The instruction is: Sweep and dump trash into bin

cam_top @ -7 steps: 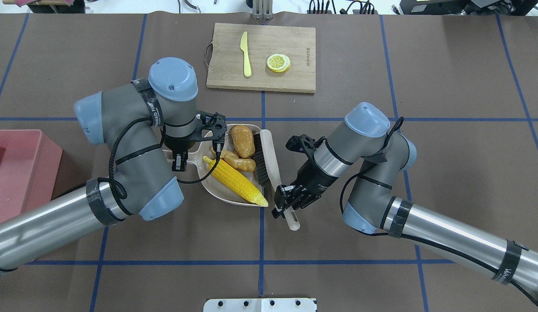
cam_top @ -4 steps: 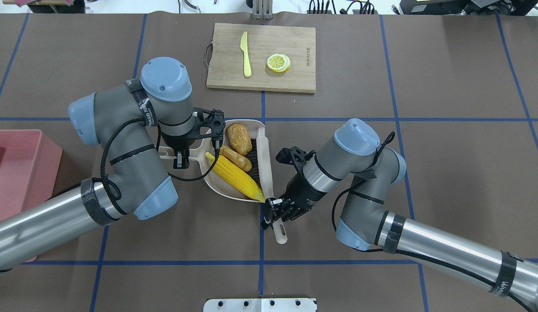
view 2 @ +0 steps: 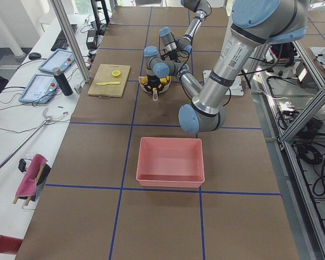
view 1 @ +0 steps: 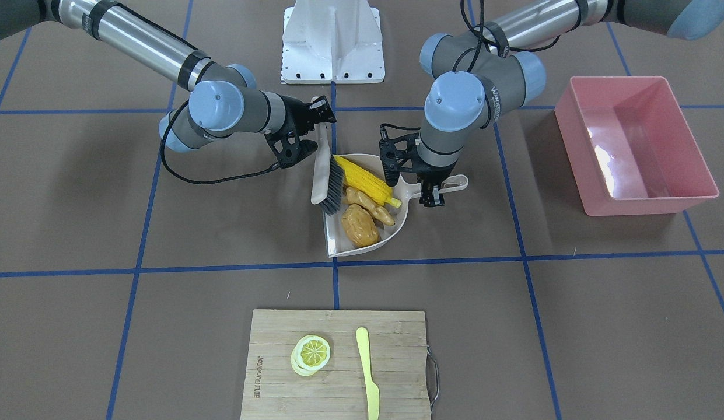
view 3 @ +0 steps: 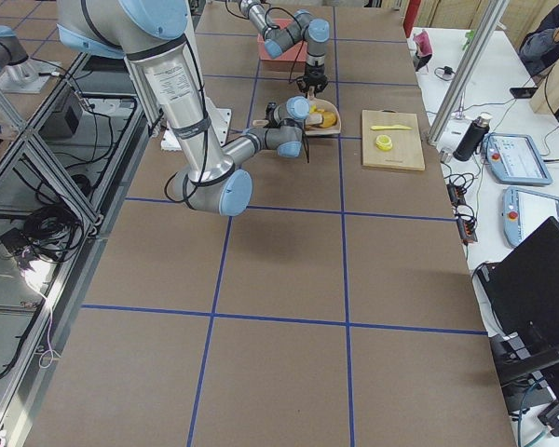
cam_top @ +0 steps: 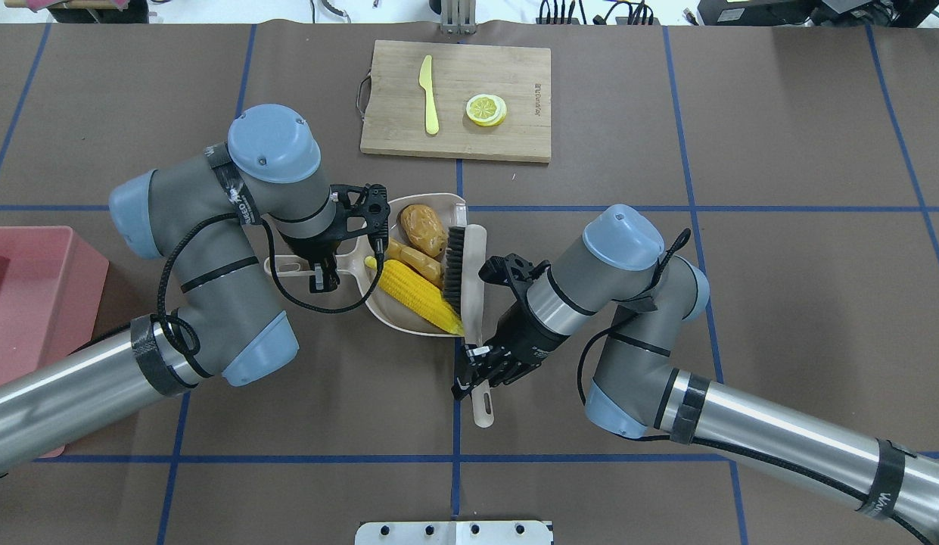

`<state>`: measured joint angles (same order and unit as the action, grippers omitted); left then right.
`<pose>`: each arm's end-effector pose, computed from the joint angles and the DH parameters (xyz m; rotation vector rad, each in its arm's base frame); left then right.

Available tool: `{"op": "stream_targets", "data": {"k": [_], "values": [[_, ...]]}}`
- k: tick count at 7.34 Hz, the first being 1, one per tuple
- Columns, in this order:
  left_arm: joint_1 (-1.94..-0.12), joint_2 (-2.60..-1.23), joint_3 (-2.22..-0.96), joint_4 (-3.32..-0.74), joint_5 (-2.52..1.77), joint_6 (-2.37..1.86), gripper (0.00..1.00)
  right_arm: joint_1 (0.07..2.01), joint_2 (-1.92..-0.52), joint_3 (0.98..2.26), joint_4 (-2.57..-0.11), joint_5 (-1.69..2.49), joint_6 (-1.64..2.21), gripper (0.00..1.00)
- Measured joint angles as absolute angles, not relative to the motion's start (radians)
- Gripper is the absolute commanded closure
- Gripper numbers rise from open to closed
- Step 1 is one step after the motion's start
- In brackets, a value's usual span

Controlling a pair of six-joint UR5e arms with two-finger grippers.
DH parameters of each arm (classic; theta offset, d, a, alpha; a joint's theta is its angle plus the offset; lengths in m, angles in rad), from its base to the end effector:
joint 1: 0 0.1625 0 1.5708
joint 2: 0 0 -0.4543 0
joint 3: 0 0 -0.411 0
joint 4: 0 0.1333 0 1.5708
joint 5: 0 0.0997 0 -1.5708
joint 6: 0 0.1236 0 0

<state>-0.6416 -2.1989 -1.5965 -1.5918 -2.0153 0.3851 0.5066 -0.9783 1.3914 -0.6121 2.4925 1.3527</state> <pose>0.5455 -0.5075 0.3050 0.5718 0.6435 1.3897 -0.6153 -0.3813 0.2914 -0.2662 -1.4386 -0.3949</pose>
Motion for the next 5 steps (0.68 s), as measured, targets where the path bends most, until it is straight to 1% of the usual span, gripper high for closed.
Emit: {"op": "stream_targets", "data": {"k": [2,5], "values": [[-0.642,-2.183,-1.596,-1.67,-2.016,0.328,1.0,0.55,-0.982,1.428,-0.66,2.526,1.352,1.0],[-0.664,-2.137,-1.611,-1.794,-2.017,0.235,1.0,0.669,-0.995,1.441,-0.669,2.643,1.352,1.0]]}}
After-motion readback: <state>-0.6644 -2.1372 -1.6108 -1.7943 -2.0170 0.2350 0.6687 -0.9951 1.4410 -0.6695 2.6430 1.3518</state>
